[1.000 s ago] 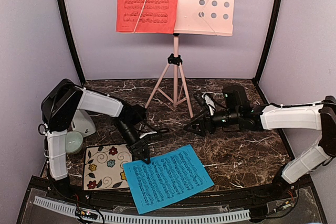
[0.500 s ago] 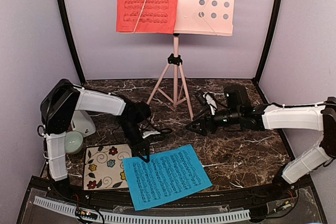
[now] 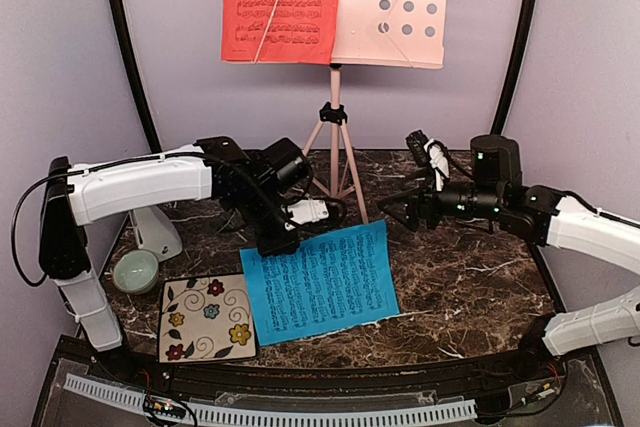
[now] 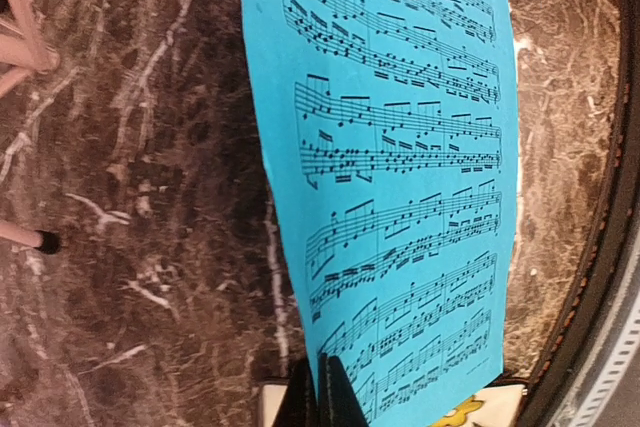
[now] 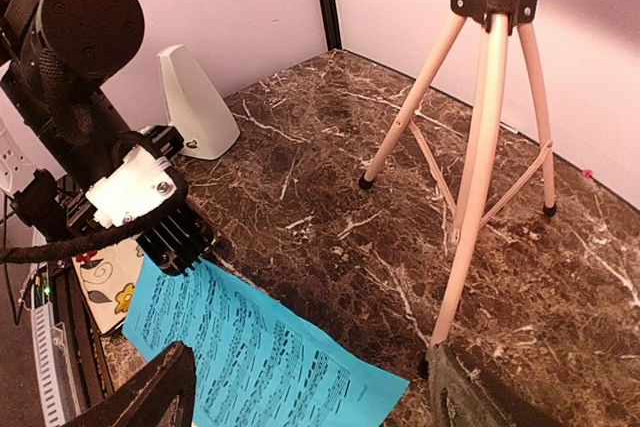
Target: Set up the instrument practice props
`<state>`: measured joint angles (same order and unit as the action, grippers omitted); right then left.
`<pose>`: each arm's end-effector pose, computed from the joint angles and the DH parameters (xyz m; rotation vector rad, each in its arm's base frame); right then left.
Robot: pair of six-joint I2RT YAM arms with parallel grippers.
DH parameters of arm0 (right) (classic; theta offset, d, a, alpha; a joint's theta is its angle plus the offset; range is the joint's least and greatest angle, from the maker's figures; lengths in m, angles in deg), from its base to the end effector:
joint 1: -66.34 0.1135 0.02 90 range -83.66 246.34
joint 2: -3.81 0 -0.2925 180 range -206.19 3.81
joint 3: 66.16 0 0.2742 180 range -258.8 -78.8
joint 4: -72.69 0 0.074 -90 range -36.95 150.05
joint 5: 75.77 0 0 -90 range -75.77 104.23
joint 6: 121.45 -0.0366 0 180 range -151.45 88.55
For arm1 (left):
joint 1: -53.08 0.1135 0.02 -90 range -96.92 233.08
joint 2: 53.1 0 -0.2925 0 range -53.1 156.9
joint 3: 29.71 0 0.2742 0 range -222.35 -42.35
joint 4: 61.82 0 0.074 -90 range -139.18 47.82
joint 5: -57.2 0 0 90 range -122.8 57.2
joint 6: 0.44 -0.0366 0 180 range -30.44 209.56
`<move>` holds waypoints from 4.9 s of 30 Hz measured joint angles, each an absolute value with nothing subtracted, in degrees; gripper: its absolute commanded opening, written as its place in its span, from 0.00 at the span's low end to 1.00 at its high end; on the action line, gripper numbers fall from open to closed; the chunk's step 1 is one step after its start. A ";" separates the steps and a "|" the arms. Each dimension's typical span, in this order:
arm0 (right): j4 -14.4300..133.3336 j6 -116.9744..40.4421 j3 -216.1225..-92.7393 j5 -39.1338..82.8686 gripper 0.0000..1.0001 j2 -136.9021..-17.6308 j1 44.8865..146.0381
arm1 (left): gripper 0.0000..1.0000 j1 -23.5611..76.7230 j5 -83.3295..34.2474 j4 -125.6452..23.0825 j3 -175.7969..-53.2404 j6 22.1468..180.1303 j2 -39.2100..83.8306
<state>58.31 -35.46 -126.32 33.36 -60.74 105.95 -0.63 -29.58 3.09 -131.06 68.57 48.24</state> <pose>0.2008 0.1817 0.3217 -0.8216 1.7877 0.8254 0.2343 -0.3225 0.3002 1.6677 2.1571 -0.2445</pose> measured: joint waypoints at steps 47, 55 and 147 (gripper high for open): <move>43.12 -16.62 -138.21 10.96 0.00 -70.69 122.65 | 0.82 -16.11 -62.56 -17.87 -123.45 45.77 37.18; 52.30 -22.54 -134.48 15.16 0.00 -61.22 118.04 | 0.99 -1.53 -45.80 -34.61 -110.03 59.84 16.14; 96.06 -69.65 -134.48 50.43 0.00 -63.28 101.95 | 0.04 10.43 2.40 -75.77 -125.90 112.08 31.94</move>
